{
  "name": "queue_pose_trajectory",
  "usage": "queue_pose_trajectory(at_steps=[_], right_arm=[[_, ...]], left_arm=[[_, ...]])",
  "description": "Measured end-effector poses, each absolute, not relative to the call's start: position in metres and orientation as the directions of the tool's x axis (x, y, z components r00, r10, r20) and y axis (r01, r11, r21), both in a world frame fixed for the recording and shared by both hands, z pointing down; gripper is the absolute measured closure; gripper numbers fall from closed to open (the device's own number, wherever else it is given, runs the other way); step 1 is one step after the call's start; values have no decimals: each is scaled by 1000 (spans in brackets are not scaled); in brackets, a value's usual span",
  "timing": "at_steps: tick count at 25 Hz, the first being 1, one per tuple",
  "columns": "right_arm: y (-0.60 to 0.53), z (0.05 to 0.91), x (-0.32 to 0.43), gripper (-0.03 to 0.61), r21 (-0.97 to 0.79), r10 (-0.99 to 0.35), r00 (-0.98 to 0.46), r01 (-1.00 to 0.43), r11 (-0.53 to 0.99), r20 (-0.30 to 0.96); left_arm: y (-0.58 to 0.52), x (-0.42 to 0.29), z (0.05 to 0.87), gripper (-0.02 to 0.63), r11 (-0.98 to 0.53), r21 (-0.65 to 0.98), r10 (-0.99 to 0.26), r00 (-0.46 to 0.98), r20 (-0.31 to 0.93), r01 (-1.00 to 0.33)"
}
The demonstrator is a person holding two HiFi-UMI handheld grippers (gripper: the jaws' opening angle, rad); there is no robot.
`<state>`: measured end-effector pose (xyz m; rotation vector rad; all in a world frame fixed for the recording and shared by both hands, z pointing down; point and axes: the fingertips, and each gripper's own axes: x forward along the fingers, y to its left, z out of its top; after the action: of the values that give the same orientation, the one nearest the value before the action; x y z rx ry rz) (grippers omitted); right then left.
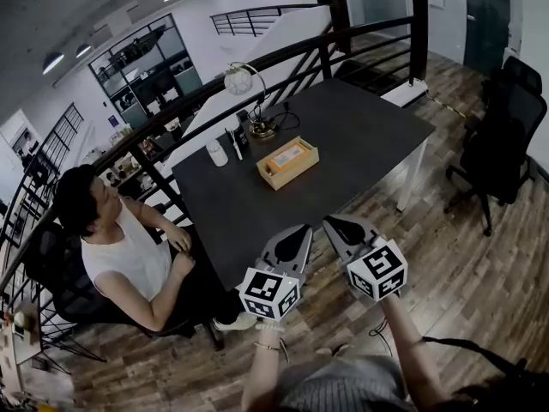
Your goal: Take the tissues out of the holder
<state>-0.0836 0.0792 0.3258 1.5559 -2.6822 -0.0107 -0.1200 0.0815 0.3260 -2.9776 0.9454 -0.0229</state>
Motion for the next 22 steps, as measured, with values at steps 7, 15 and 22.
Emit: queue_pose_trajectory(at_steps=[7,15,22], right_arm=[[77,332,-70,566,3,-864,-501,-865,502,47],[57,333,-50,565,-74,-829,-557,-830,553,52],[29,329,-49,566,-91,-803,-595,-802,590,44]], left_arm=[[78,-111,328,606,-807,-12,-591,807,2,-591],[67,-102,330,606,-766,-10,-643,766,9,-643],[42,-95,334,606,-749,-15,-662,748,34,-662]])
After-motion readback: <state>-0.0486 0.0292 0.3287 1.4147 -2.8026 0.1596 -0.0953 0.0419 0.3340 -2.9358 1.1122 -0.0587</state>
